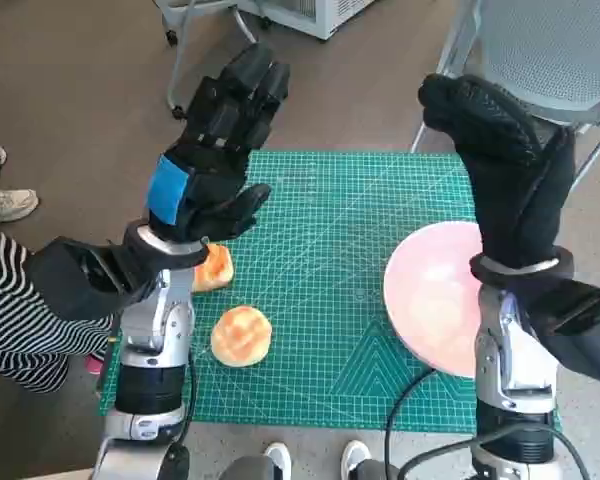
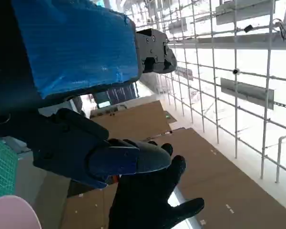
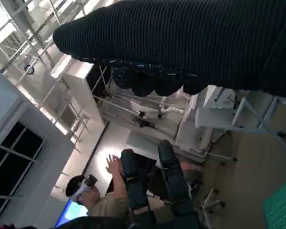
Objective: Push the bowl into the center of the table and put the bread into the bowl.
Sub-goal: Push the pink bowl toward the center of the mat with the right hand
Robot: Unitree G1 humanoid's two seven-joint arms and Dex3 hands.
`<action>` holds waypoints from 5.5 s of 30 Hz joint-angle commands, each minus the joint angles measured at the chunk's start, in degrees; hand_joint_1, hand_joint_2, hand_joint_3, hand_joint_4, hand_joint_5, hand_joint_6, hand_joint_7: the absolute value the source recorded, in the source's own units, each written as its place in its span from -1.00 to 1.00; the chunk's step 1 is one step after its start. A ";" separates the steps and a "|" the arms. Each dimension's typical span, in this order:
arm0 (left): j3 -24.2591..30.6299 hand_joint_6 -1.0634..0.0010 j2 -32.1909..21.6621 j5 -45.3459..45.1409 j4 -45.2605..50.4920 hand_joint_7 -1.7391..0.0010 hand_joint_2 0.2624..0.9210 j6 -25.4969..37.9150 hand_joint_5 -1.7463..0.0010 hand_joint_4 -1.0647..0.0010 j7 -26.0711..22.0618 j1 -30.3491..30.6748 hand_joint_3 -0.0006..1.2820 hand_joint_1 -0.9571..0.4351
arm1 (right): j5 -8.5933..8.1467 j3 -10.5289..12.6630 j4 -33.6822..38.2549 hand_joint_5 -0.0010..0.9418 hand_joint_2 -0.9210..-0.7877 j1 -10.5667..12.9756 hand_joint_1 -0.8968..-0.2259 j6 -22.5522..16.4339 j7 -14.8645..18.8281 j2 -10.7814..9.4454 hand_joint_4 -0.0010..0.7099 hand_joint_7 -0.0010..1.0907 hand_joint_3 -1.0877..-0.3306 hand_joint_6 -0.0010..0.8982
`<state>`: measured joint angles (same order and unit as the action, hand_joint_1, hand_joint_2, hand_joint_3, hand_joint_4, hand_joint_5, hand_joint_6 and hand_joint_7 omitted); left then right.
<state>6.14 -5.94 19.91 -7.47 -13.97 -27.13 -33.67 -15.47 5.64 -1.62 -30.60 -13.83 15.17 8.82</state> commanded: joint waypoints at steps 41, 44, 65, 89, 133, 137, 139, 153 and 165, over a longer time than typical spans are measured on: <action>-1.24 1.00 -0.28 0.36 2.50 0.58 1.00 1.87 0.99 0.91 0.58 0.91 -0.41 -0.61 | 0.21 0.35 -0.34 -0.99 -1.00 0.98 -0.28 1.03 0.26 0.26 -0.50 0.09 0.16 -1.00; -1.21 1.00 -0.24 0.39 2.32 0.58 1.00 1.75 0.99 0.91 0.48 0.97 -0.41 -0.61 | -0.18 0.59 -0.07 -0.99 -1.00 1.08 -0.29 0.89 0.61 0.41 -0.50 0.09 0.16 -1.00; -1.10 1.00 -0.33 0.04 2.87 0.60 1.00 1.31 0.99 0.91 0.70 2.13 -0.42 -0.60 | -4.10 13.66 3.64 -1.00 -1.00 9.80 -0.27 -4.39 3.36 7.69 -0.66 -0.04 0.01 -1.00; -1.16 1.00 -0.36 -0.92 0.53 0.59 1.00 -0.46 0.99 0.92 1.00 1.20 -0.38 -0.59 | -2.35 24.19 21.73 -0.99 -1.00 19.74 -0.28 -14.99 -3.70 8.00 -0.68 -0.13 -0.07 -1.00; -0.36 1.00 -3.35 0.20 1.86 0.61 1.00 2.53 0.99 0.92 -1.16 0.86 -0.31 -0.59 | -1.56 12.76 51.37 -0.98 -1.00 6.77 -0.20 -21.86 1.76 -0.30 -0.62 -0.12 -0.17 -0.97; -0.09 1.00 -3.67 0.26 2.01 0.61 1.00 2.60 0.99 0.92 -1.26 1.10 -0.31 -0.60 | -1.78 12.03 51.15 -0.98 -1.00 5.87 -0.18 -21.90 2.20 -1.08 -0.62 -0.12 -0.17 -0.97; 0.10 1.00 -3.80 0.33 1.89 0.62 1.00 2.49 1.00 0.92 -1.31 1.23 -0.31 -0.61 | -1.83 11.66 51.26 -0.98 -1.00 5.35 -0.17 -21.91 2.44 -1.38 -0.61 -0.11 -0.17 -0.96; 0.02 1.00 -3.92 -0.31 2.86 0.61 1.00 2.55 0.99 0.91 -0.13 2.25 -0.33 -0.64 | -1.94 10.01 52.28 -0.99 -1.00 1.04 -0.19 -20.73 3.26 -4.00 -0.62 -0.08 -0.15 -0.97; 0.64 1.00 -4.54 -0.06 2.80 0.59 1.00 2.55 0.99 0.91 0.23 2.72 -0.35 -0.63 | -1.65 8.94 55.27 -1.00 -1.00 -4.51 -0.21 -18.98 2.43 -7.41 -0.66 -0.08 -0.14 -1.00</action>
<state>6.41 -9.93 20.10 -5.31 -11.55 -27.20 -31.54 -17.67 14.89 51.90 -34.11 -34.20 18.13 2.66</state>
